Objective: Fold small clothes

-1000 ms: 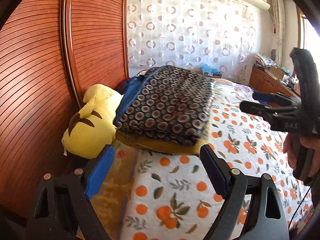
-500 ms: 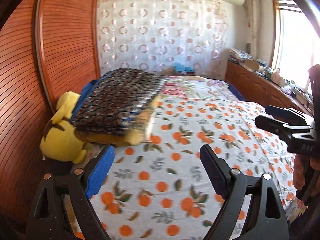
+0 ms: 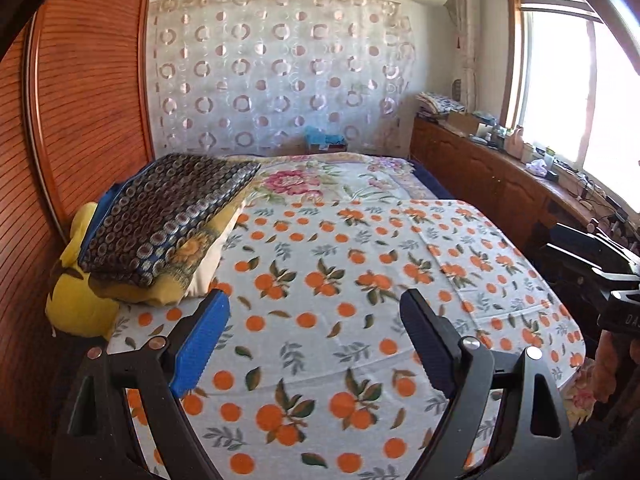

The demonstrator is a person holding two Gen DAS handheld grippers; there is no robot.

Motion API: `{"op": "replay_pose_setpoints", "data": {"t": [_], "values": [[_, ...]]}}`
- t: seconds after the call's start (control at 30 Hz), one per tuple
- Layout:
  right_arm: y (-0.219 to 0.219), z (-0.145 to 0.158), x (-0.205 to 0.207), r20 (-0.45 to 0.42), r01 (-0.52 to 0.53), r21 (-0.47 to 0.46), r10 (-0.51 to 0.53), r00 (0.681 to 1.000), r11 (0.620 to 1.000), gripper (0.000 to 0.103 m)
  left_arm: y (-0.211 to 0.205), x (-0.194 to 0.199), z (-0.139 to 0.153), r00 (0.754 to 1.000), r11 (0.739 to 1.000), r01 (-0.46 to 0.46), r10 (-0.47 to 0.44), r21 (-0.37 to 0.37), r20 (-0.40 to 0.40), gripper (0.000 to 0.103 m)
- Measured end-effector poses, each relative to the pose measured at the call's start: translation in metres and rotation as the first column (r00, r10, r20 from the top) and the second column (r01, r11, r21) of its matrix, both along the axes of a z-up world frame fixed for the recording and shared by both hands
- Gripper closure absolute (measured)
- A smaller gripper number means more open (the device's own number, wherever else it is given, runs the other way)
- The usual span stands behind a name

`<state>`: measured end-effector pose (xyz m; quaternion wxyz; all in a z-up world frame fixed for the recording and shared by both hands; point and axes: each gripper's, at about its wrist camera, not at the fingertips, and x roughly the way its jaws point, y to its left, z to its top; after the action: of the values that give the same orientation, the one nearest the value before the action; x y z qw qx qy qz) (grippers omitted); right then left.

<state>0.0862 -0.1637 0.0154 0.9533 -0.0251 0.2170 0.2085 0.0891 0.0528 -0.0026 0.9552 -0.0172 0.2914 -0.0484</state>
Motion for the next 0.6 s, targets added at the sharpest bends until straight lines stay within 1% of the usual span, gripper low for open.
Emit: {"op": "replay_pose_setpoints", "data": {"t": [0.13, 0.27, 0.3, 0.4, 0.6], "values": [[-0.017, 0.011, -0.021, 0.024, 0.023, 0.013, -0.023, 0.999, 1.0, 0.016, -0.012, -0.003, 0.019, 0.999, 1.0, 0.019, -0.019, -0.005, 0.031, 0.015], [-0.024, 0.022, -0.038, 0.057, 0.046, 0.025, -0.047, 0.997, 0.999, 0.016, -0.021, -0.01, 0.036, 0.997, 1.0, 0.031, -0.03, -0.003, 0.066, 0.015], [-0.024, 0.017, -0.037, 0.065, 0.048, 0.03, -0.05, 0.997, 0.998, 0.016, -0.023, -0.011, 0.041, 0.997, 1.0, 0.031, -0.031, -0.001, 0.074, 0.015], [-0.027, 0.025, -0.047, 0.095, 0.061, 0.048, -0.066, 0.993, 0.997, 0.016, -0.028, -0.019, 0.053, 0.994, 1.0, 0.029, -0.029, 0.004, 0.102, 0.015], [-0.037, 0.024, -0.063, 0.148, 0.088, 0.062, -0.097, 0.984, 0.994, 0.016, -0.027, -0.038, 0.072, 0.988, 1.0, 0.01, -0.01, 0.005, 0.152, 0.015]]}}
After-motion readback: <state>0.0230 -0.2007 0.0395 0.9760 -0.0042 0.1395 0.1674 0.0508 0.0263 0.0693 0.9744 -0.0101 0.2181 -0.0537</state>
